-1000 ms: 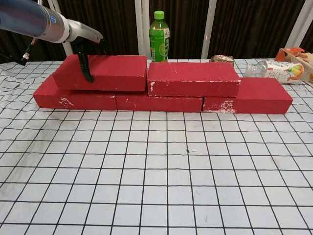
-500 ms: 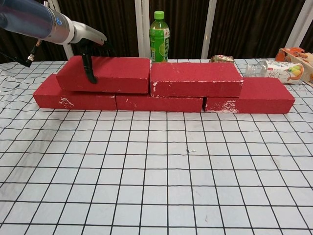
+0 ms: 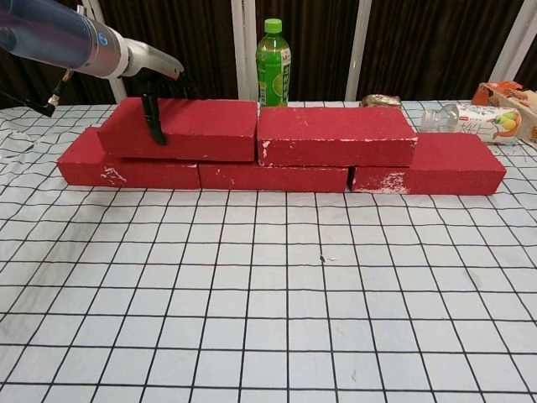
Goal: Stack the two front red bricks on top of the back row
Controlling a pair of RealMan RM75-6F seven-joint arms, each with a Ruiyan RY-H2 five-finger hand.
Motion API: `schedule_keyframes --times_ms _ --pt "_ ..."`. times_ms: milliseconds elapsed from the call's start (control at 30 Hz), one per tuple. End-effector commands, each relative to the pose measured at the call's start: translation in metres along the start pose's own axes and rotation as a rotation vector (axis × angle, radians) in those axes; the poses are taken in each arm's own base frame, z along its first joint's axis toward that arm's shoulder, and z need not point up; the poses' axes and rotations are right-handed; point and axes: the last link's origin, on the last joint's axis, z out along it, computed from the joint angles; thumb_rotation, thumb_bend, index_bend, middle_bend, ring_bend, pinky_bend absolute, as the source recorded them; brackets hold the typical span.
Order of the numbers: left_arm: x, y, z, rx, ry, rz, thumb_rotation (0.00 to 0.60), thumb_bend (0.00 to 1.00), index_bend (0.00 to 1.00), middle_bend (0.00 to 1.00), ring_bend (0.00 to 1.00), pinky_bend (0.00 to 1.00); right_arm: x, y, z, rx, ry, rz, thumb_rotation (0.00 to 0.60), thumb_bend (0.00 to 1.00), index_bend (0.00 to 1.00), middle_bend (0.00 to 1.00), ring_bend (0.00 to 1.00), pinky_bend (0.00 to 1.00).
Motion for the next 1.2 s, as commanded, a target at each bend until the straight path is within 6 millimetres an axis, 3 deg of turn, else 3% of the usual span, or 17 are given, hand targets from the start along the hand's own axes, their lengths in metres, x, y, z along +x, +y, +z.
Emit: schedule_keyframes --times_ms 33,1000,1200 --pt "-0.0005 0.0002 0.0001 -0.001 -0.002 -0.003 0.6 0.14 0.26 0.2 0.18 0.2 -0.0003 -0.0001 0.0001 -0.001 -0.002 -0.001 0.6 0.19 0.0 0.0 0.0 0.0" --pt "-0.0007 0.0027 0.0005 0.013 -0.021 -0.005 0.6 0.05 0.16 0.15 0.13 0.18 0.0001 -0.0005 -0.0005 -0.005 -0.002 -0.002 0.6 0.19 0.0 0.0 0.0 0.0" --pt "-0.0013 0.0033 0.0005 0.022 -0.028 -0.004 0.6 0.05 0.13 0.11 0.08 0.16 0.0005 0.0001 -0.0008 -0.011 -0.003 0.0 0.6 0.19 0.0 0.0 0.0 0.0"
